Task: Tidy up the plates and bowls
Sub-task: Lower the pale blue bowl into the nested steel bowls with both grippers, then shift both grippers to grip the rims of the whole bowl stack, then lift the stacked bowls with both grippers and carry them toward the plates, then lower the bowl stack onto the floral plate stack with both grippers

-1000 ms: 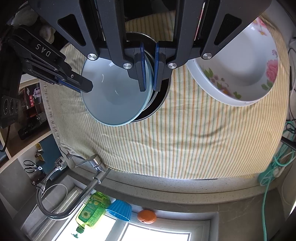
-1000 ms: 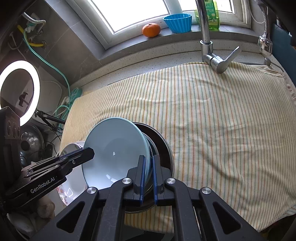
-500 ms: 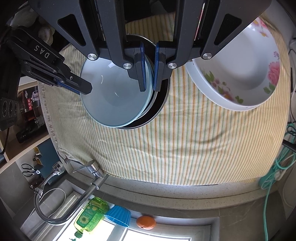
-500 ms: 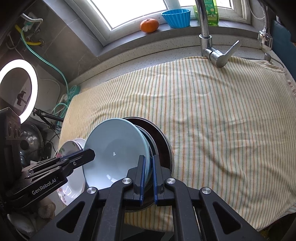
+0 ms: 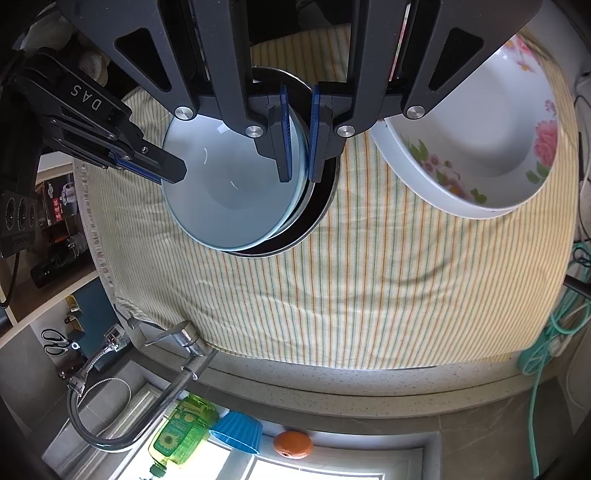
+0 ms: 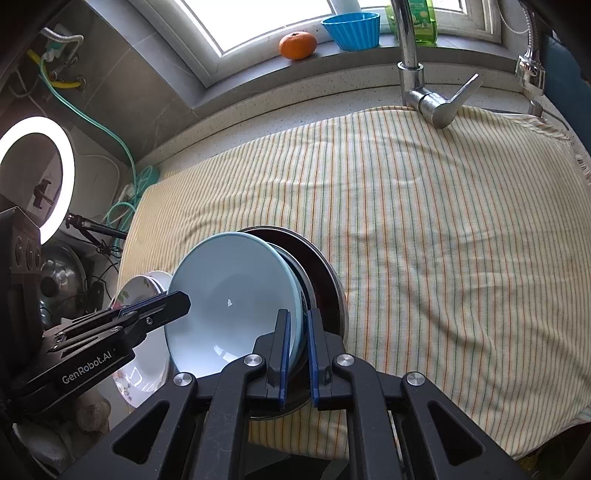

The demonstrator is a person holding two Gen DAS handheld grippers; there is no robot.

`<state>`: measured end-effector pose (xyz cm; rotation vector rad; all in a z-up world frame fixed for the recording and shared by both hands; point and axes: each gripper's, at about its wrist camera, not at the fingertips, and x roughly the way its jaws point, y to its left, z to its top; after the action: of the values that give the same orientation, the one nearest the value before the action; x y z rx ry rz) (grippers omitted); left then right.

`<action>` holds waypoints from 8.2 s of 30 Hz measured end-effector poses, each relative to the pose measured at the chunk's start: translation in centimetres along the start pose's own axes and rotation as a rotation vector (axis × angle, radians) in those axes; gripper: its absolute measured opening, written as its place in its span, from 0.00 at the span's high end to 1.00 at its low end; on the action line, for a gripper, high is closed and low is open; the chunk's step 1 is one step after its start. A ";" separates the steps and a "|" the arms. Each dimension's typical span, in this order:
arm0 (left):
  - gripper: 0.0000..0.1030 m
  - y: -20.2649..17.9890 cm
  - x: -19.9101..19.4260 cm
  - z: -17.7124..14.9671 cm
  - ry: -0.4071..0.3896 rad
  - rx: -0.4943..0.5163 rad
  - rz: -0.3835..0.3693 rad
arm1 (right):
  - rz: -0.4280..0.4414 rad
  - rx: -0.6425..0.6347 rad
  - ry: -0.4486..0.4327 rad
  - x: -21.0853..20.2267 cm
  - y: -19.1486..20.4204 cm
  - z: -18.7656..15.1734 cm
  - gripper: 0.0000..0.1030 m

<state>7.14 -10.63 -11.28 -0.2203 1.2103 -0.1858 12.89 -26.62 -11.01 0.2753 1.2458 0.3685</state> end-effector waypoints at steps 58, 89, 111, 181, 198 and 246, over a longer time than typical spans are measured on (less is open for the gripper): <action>0.85 3.2 -5.8 -1.1 -0.187 -0.070 0.037 | -0.028 -0.079 -0.233 -6.5 0.7 -0.1 0.57; 0.86 3.2 -3.3 -6.0 -0.151 -0.248 0.015 | -0.010 -0.099 -0.166 -5.5 -3.9 0.3 0.57; 0.87 2.0 -0.6 -5.2 -0.132 -0.265 0.056 | 0.071 -0.159 -0.058 -1.8 -3.2 0.3 0.76; 0.93 1.2 0.9 -4.0 -0.098 -0.218 0.044 | 0.059 -0.111 0.026 0.6 -2.3 0.5 0.90; 0.93 2.6 -2.7 -2.9 -0.158 -0.193 0.034 | 0.073 -0.097 -0.023 -1.9 1.0 1.6 0.91; 0.92 16.1 -9.0 -8.3 -0.169 -0.298 0.105 | 0.139 -0.186 0.069 4.1 16.3 -3.1 0.91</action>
<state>-3.39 6.69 -10.21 -0.4224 1.0751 0.1044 9.03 -10.08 -8.95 0.1916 1.2538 0.6145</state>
